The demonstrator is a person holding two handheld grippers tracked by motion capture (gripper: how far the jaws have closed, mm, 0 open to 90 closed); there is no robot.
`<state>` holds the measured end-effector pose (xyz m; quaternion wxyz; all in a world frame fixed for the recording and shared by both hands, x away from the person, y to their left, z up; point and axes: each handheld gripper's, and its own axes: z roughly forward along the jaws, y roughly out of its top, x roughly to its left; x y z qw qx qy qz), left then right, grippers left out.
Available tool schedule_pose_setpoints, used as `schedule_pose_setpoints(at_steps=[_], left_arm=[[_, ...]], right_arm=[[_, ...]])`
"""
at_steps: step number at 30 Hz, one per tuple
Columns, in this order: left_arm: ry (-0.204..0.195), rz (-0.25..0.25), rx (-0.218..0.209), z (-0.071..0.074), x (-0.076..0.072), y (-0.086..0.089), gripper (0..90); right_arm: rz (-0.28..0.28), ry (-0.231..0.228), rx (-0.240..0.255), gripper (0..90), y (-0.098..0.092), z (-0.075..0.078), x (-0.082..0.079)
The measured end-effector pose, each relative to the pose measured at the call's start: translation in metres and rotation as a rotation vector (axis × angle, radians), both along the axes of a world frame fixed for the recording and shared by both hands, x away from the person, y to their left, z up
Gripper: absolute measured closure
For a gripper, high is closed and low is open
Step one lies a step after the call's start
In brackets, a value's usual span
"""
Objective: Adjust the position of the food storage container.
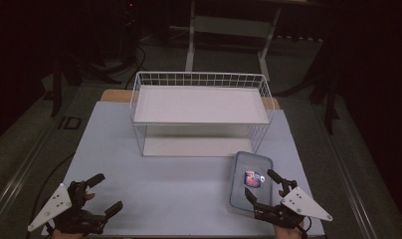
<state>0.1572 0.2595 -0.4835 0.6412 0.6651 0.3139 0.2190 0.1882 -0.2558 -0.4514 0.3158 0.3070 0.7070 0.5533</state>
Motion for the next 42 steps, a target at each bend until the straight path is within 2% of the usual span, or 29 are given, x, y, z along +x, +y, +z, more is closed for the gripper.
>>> schedule_pose_setpoints(at_steps=[6,7,10,14,16,18,20,21,24,27,34,42], left_arm=[[-0.004,-0.008,-0.001,0.001,-0.001,-0.002,0.0],[-0.007,-0.017,-0.001,0.002,-0.001,-0.005,0.0],[-0.010,-0.021,0.001,0.003,-0.001,-0.006,0.0],[-0.005,-0.030,0.001,0.003,-0.002,-0.007,0.0],[-0.006,-0.031,-0.003,0.003,-0.003,-0.006,0.0],[-0.004,-0.031,-0.008,0.003,-0.003,-0.005,0.0],[-0.004,-0.029,-0.011,0.003,-0.003,-0.004,0.0],[-0.001,-0.033,-0.011,0.003,-0.003,-0.004,0.0],[0.006,-0.034,-0.008,0.001,-0.002,-0.005,0.0],[0.010,-0.040,0.003,0.001,-0.002,-0.006,0.0],[0.021,-0.034,-0.004,0.000,-0.002,-0.003,0.0],[0.018,-0.042,-0.010,0.001,-0.004,-0.002,0.0]], right_arm=[[0.009,-0.012,-0.024,13.2,0.002,0.007,-0.001],[0.034,-0.015,-0.009,11.8,0.002,0.016,-0.004],[0.052,-0.034,0.015,10.8,0.002,0.026,-0.007],[0.065,-0.030,0.013,10.9,-0.001,0.040,-0.007],[0.057,-0.019,0.016,10.9,-0.005,0.046,-0.004],[0.016,-0.001,0.020,11.1,-0.009,0.050,0.000],[0.028,0.000,0.038,11.1,-0.014,0.051,0.002],[0.008,-0.003,0.029,11.1,-0.015,0.051,0.003],[-0.011,0.002,-0.002,13.4,-0.020,0.049,0.008],[-0.024,0.049,-0.015,15.9,-0.027,0.045,0.016],[-0.087,0.112,-0.053,30.7,-0.044,0.030,0.027],[-0.144,0.182,-0.097,48.3,-0.060,0.006,0.029]])
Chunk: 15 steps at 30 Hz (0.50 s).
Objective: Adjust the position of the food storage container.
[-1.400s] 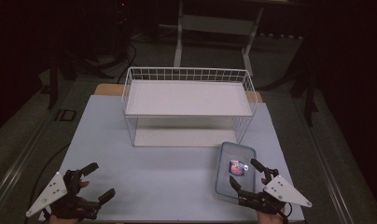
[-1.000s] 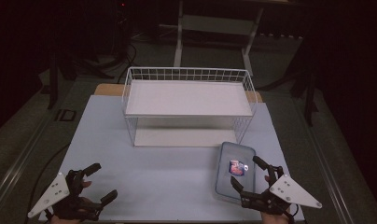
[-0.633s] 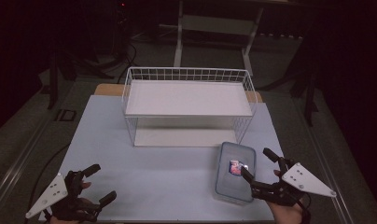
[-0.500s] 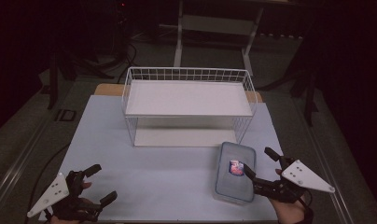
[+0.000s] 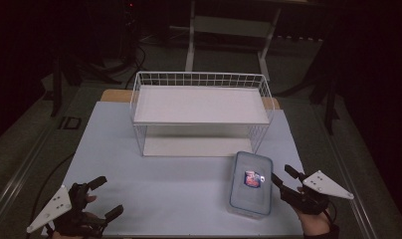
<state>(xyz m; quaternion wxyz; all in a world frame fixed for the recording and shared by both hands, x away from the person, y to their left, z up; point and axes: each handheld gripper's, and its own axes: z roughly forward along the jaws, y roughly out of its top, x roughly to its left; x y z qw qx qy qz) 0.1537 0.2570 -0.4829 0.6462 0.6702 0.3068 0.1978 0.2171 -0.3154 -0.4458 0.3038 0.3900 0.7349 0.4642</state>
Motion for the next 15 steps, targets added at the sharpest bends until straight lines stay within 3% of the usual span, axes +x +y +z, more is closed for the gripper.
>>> schedule_pose_setpoints(at_steps=[5,10,15], left_arm=[[0.001,-0.007,0.010,-0.001,0.000,-0.002,0.0],[0.002,-0.009,0.015,-0.001,0.000,-0.002,0.0],[0.001,-0.008,0.016,-0.001,0.000,-0.002,0.0]], right_arm=[[0.014,0.061,-0.019,62.8,-0.009,-0.015,-0.003],[0.031,0.104,-0.039,68.5,-0.013,-0.027,-0.006],[0.054,0.160,-0.044,80.6,-0.020,-0.036,-0.009]])
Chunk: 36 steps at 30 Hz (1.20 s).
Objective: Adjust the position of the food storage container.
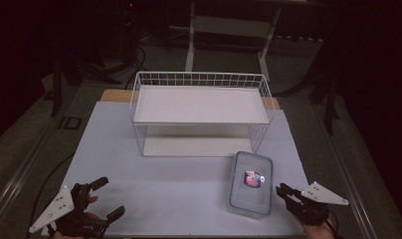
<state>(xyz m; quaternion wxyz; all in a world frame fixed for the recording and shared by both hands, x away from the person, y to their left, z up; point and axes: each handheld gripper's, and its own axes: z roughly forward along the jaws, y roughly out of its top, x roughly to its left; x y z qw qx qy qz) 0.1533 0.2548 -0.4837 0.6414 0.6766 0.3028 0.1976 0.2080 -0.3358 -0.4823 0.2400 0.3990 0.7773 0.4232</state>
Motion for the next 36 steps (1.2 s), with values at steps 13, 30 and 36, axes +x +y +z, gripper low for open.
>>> schedule_pose_setpoints(at_steps=[13,30,36], left_arm=[[-0.010,0.012,0.002,0.000,0.000,0.000,0.0],[-0.008,0.000,0.009,-0.001,0.000,-0.001,0.0],[-0.010,0.000,0.011,-0.001,-0.001,-0.001,0.0]], right_arm=[[0.085,0.072,-0.014,89.9,0.003,-0.015,-0.005],[0.174,0.091,-0.004,90.0,0.022,-0.016,-0.007],[0.188,0.076,0.017,90.0,0.020,-0.013,-0.007]])
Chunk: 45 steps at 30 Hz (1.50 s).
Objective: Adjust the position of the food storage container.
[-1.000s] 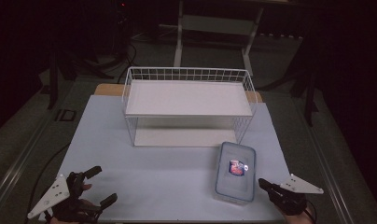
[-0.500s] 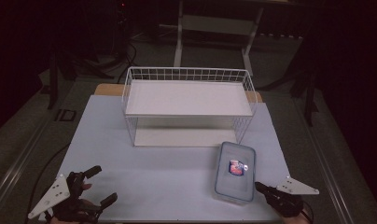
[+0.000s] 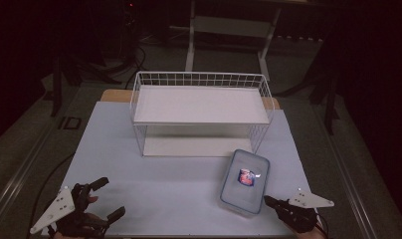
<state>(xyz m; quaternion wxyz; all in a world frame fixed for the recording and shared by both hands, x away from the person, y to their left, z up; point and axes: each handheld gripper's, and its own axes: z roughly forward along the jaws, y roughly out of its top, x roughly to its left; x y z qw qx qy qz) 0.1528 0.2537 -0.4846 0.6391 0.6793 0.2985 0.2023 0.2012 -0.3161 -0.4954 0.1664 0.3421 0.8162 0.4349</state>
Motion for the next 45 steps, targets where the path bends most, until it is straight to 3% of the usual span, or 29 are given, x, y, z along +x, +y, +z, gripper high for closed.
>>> schedule_pose_setpoints(at_steps=[13,31,32,45], left_arm=[[0.003,-0.002,0.003,-0.001,0.001,-0.001,0.0],[0.004,-0.006,0.006,-0.001,0.000,-0.002,0.0],[0.003,-0.006,0.006,-0.001,0.000,-0.002,0.0],[0.000,-0.005,0.010,-0.001,-0.001,-0.001,0.0]], right_arm=[[0.043,0.012,-0.009,90.0,0.010,-0.004,0.001],[0.153,0.015,-0.015,90.0,0.047,-0.001,0.009],[0.181,0.020,-0.015,90.0,0.056,-0.001,0.010],[0.271,0.020,-0.014,90.0,0.100,-0.003,0.018]])
